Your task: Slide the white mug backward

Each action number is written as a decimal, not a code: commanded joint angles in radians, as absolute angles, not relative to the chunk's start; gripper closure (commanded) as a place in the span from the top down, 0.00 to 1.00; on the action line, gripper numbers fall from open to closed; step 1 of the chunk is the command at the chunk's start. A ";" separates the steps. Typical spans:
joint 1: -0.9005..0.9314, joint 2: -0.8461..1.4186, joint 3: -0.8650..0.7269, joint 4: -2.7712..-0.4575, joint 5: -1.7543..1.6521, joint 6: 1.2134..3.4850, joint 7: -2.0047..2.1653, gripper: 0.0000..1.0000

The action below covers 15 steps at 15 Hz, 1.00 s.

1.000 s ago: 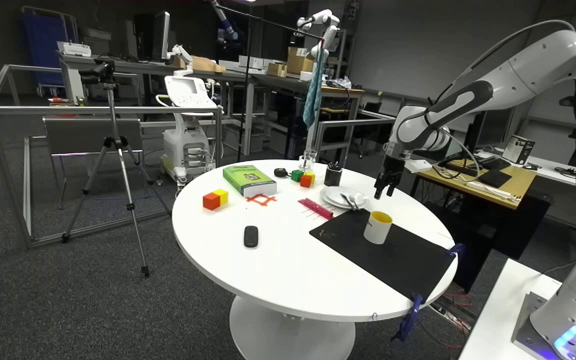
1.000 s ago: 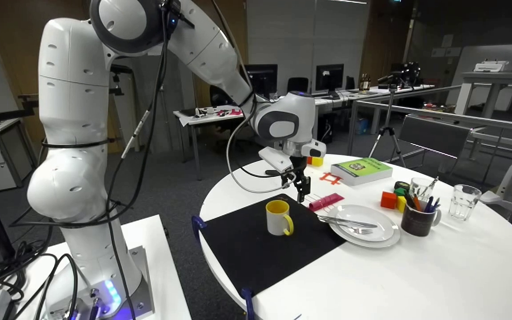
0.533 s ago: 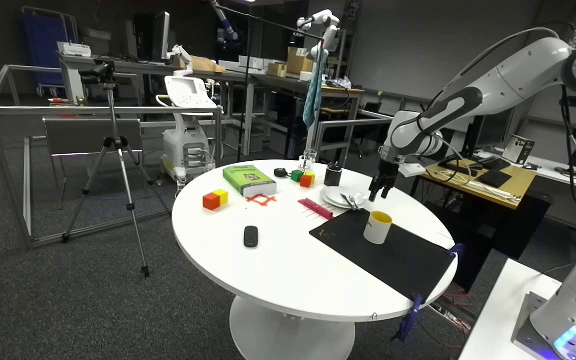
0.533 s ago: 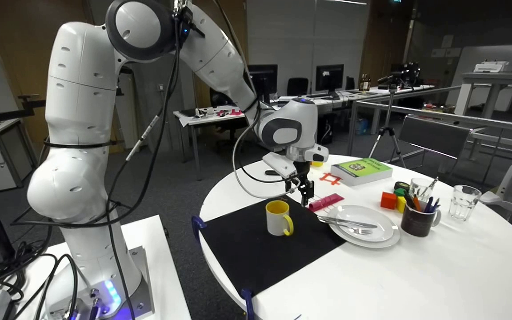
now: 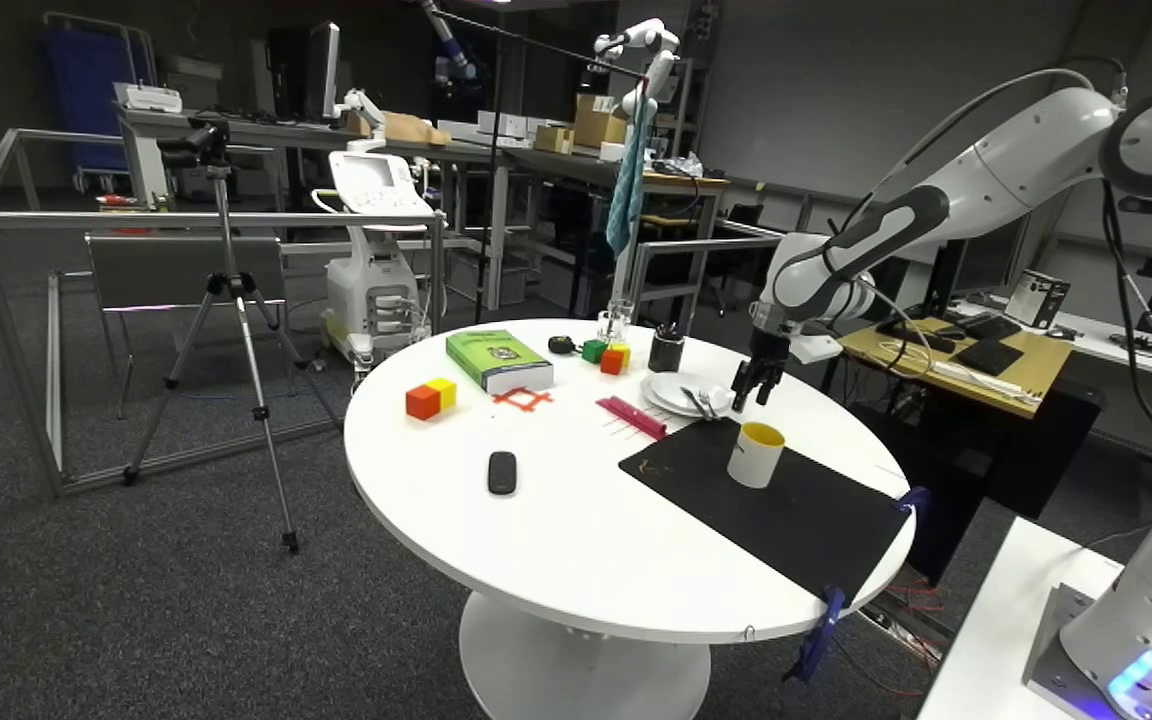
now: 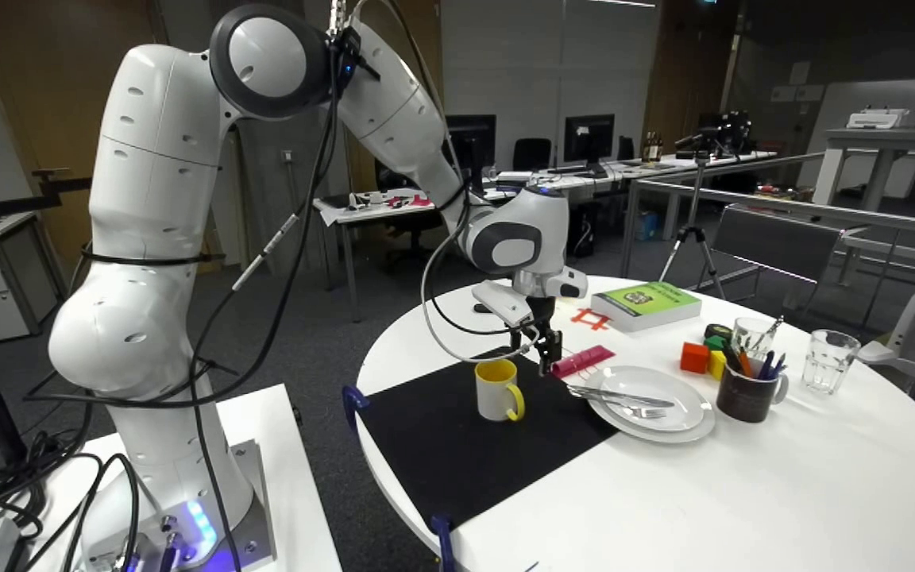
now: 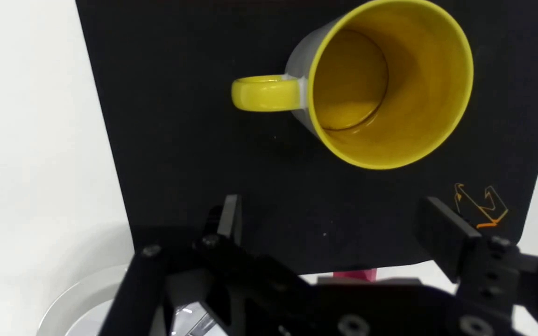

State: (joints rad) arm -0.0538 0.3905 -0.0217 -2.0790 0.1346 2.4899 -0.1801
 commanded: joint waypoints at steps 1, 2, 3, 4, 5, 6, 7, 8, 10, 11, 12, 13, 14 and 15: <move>-0.072 0.415 -0.006 -2.052 0.116 2.492 -0.194 1.00; -0.072 0.420 -0.006 -2.049 0.115 2.489 -0.194 1.00; -0.071 0.425 -0.005 -2.046 0.112 2.486 -0.194 1.00; -0.070 0.429 -0.006 -2.046 0.109 2.486 -0.193 1.00; -0.071 0.431 -0.006 -2.046 0.107 2.485 -0.193 0.90; -0.073 0.431 -0.004 -2.045 0.107 2.482 -0.198 0.74; -0.074 0.432 -0.003 -2.044 0.108 2.482 -0.197 0.67; -0.075 0.433 -0.002 -2.042 0.112 2.482 -0.194 0.60; -0.075 0.436 -0.003 -2.040 0.112 2.484 -0.193 0.44; -0.075 0.438 -0.003 -2.038 0.110 2.485 -0.193 0.38; -0.075 0.439 -0.003 -2.037 0.109 2.485 -0.193 0.29; -0.074 0.440 -0.004 -2.036 0.108 2.485 -0.192 0.22; -0.073 0.441 -0.005 -2.035 0.105 2.485 -0.190 0.13; -0.071 0.442 -0.007 -2.034 0.102 2.483 -0.187 0.06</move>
State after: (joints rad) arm -0.0543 0.4328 -0.0181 -2.0570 0.1234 2.4899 -0.1801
